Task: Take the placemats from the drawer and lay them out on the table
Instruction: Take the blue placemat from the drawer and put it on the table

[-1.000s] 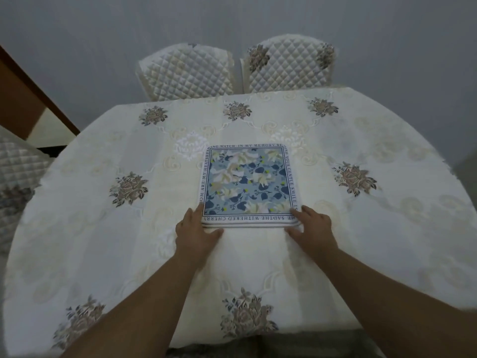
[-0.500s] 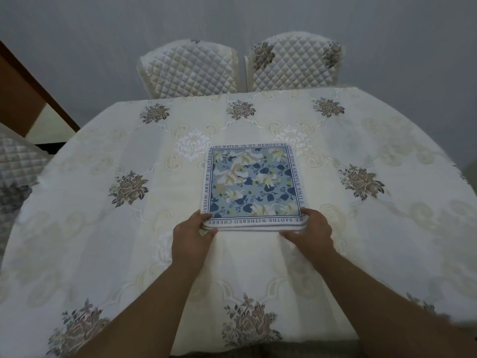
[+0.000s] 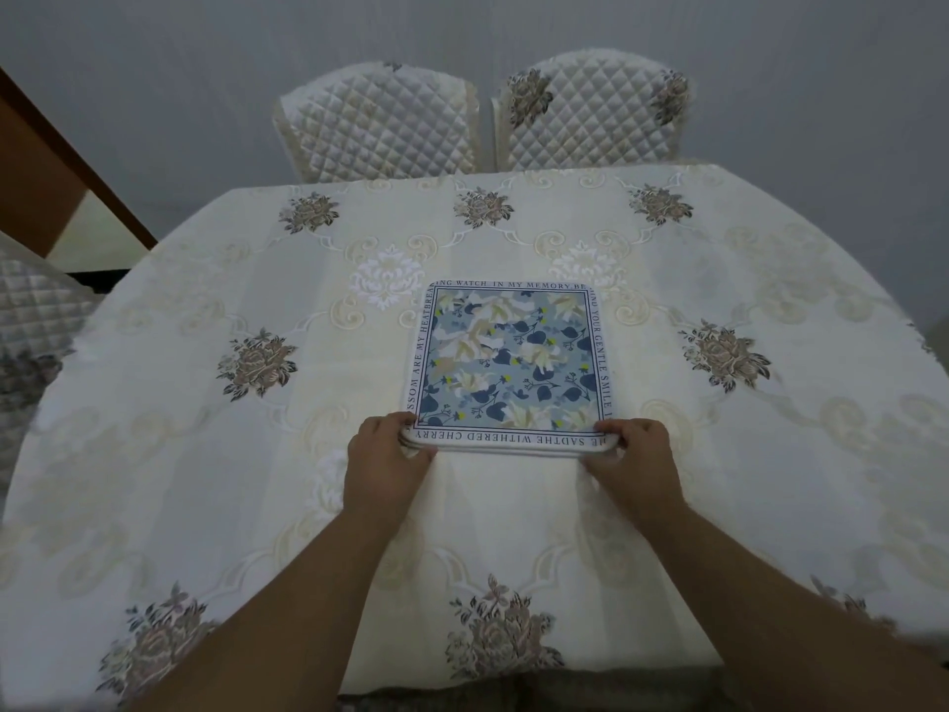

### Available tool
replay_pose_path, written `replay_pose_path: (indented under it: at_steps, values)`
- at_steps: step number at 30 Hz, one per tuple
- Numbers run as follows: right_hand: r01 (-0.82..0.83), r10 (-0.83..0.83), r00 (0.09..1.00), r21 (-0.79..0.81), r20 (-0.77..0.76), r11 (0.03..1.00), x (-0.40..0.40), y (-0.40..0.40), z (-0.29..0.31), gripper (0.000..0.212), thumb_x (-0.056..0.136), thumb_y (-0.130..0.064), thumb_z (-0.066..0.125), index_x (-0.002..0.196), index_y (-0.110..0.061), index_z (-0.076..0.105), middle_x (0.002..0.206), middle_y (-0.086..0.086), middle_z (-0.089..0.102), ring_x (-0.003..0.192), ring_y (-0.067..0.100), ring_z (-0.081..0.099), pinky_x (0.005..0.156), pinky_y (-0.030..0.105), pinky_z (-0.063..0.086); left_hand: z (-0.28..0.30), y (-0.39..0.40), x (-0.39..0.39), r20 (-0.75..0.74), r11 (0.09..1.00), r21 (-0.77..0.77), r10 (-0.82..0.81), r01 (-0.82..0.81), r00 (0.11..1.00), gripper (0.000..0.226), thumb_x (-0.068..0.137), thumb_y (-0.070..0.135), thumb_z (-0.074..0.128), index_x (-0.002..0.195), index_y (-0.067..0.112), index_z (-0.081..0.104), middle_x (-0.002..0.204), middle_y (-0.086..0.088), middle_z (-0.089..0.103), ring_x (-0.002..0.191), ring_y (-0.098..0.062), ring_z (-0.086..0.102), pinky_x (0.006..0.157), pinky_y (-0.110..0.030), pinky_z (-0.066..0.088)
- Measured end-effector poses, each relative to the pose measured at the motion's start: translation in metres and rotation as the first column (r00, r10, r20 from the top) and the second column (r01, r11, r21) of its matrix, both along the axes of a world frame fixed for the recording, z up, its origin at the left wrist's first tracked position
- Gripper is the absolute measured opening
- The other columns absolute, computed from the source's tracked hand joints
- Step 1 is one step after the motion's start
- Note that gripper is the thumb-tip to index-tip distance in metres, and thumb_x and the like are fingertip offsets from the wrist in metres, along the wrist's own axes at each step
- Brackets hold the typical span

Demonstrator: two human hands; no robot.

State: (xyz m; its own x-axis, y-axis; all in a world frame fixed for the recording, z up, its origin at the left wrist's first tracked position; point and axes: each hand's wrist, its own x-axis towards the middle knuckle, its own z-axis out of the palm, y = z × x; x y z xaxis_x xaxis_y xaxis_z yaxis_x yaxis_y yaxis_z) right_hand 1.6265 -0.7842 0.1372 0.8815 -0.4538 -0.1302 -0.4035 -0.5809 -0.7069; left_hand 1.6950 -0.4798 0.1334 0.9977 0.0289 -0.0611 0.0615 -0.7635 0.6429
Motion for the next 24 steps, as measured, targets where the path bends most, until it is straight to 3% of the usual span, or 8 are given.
replay_pose_path:
  at_steps: [5,8,12,15,18,21,24]
  values:
    - [-0.018,0.025,0.996,-0.083,0.082,0.996,0.005,-0.008,0.004,0.033,0.071,0.002,0.071,0.092,-0.024,0.071,0.104,0.0,0.046,0.088,0.001,0.044,0.083,0.011,0.035,0.003,-0.004,-0.002,-0.011,0.996,-0.084,0.015,-0.016,1.0,0.051,0.076,0.02,0.082,0.124,0.022,0.067,0.118,0.001,0.06,0.113,-0.015,0.056,0.093,-0.025,0.044]
    - [0.02,-0.006,0.992,-0.102,0.127,0.995,0.009,-0.009,0.004,0.031,0.075,0.002,0.07,0.099,-0.016,0.074,0.107,0.002,0.046,0.093,0.002,0.045,0.087,0.012,0.036,0.0,-0.004,-0.006,0.038,0.996,-0.085,-0.013,0.016,0.999,0.048,0.079,0.021,0.081,0.125,0.024,0.067,0.12,0.004,0.061,0.111,-0.012,0.057,0.094,-0.031,0.051]
    - [-0.016,0.014,1.0,-0.159,-0.014,0.987,-0.002,-0.002,-0.003,0.037,0.081,-0.011,0.068,0.118,-0.017,0.071,0.125,0.009,0.049,0.111,0.027,0.054,0.098,0.041,0.049,-0.003,-0.002,-0.016,-0.003,0.998,0.03,-0.054,0.054,0.999,0.045,0.092,0.031,0.069,0.135,0.027,0.061,0.137,0.004,0.054,0.118,-0.018,0.057,0.101,-0.045,0.051]
    - [-0.158,0.113,0.976,-0.253,-0.186,0.955,-0.012,0.004,0.004,0.053,0.086,-0.016,0.062,0.139,-0.019,0.057,0.141,0.012,0.04,0.125,0.032,0.045,0.101,0.045,0.046,0.003,-0.01,-0.028,-0.047,0.962,0.257,-0.086,0.095,0.995,0.05,0.099,0.034,0.057,0.148,0.027,0.05,0.155,-0.004,0.043,0.133,-0.029,0.047,0.105,-0.052,0.045]
    - [-0.276,0.153,0.868,-0.203,-0.473,0.939,-0.006,0.009,0.034,0.061,0.09,-0.017,0.052,0.149,-0.024,0.041,0.143,0.012,0.033,0.128,0.034,0.042,0.106,0.043,0.04,0.028,-0.014,-0.023,-0.277,0.91,0.357,-0.115,0.213,0.954,0.066,0.097,0.043,0.054,0.157,0.031,0.033,0.164,-0.004,0.027,0.143,-0.031,0.036,0.11,-0.052,0.039]
    - [-0.285,0.149,0.847,-0.201,-0.51,0.937,-0.005,0.014,0.089,0.056,0.089,-0.022,0.053,0.145,-0.027,0.045,0.139,0.012,0.039,0.122,0.036,0.052,0.104,0.043,0.043,0.062,-0.004,-0.006,-0.509,0.899,0.29,-0.146,0.329,0.848,0.076,0.077,0.052,0.057,0.148,0.026,0.046,0.154,-0.007,0.044,0.135,-0.032,0.048,0.11,-0.047,0.043]
    - [-0.338,0.223,0.878,-0.219,-0.424,0.915,-0.022,0.027,0.157,0.059,0.087,-0.035,0.057,0.144,-0.034,0.045,0.145,0.005,0.043,0.127,0.027,0.051,0.106,0.042,0.043,0.129,0.001,-0.024,-0.453,0.932,0.196,-0.19,0.305,0.871,0.069,0.072,0.05,0.054,0.133,0.018,0.061,0.138,-0.009,0.06,0.123,-0.029,0.058,0.104,-0.04,0.049]
